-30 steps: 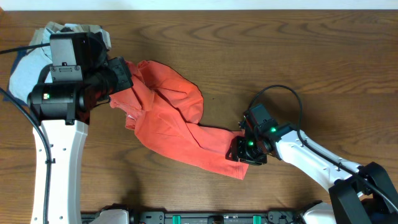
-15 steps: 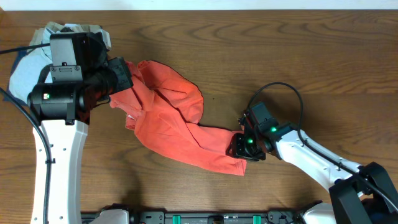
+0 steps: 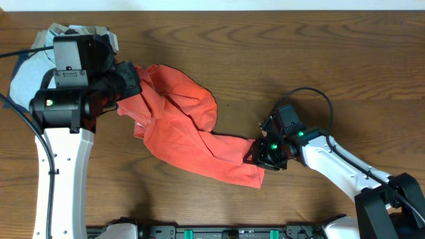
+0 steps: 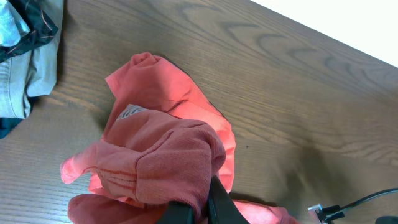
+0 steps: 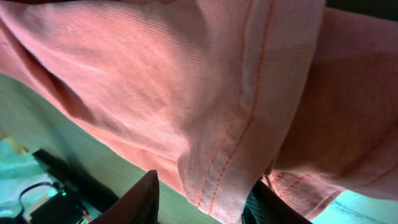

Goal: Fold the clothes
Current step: 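Grasp the hanging shirt hem with the right gripper, then stretch the shirt between both grippers and swing it up and away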

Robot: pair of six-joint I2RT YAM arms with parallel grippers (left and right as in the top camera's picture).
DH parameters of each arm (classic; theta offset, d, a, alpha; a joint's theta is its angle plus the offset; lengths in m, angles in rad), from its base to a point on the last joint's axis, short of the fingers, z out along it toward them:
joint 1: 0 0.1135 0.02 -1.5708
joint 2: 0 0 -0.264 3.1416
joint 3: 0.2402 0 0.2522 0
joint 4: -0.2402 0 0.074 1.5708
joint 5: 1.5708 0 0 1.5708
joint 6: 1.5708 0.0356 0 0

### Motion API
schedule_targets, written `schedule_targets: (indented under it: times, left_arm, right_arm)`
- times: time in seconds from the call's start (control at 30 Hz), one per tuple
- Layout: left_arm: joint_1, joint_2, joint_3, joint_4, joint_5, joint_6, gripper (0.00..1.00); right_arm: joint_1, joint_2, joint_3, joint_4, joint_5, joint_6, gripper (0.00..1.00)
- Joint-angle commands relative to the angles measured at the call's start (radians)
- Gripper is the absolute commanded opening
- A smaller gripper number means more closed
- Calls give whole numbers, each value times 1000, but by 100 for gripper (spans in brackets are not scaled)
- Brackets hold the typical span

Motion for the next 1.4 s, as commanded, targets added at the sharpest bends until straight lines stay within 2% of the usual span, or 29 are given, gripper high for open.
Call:
schedule_targets:
  times: [0.0, 0.27, 0.53, 0.9, 1.07, 1.23, 1.37]
  left_arm:
    - [4, 1, 8, -1, 12, 10, 6]
    - [4, 1, 8, -4, 12, 10, 6]
    - [4, 1, 8, -6, 12, 10, 6]
    - [4, 1, 8, -11, 12, 10, 6]
    - [4, 1, 8, -11, 12, 10, 6]
    - [4, 1, 8, -9, 10, 10, 6]
    - [4, 1, 8, 10, -23, 10, 6]
  right_arm:
    - [-7, -19, 20, -1, -62, -27, 40]
    - [-7, -19, 20, -11, -100, -34, 41]
    - [-6, -19, 19, -1, 31, -33, 40]
    - [-6, -18, 19, -3, 102, -17, 1]
    - [-6, -18, 19, 15, 101, -20, 1]
    - [-21, -31, 36, 51, 87, -90, 1]
    - [-111, -83, 162, -64, 117, -187, 1]
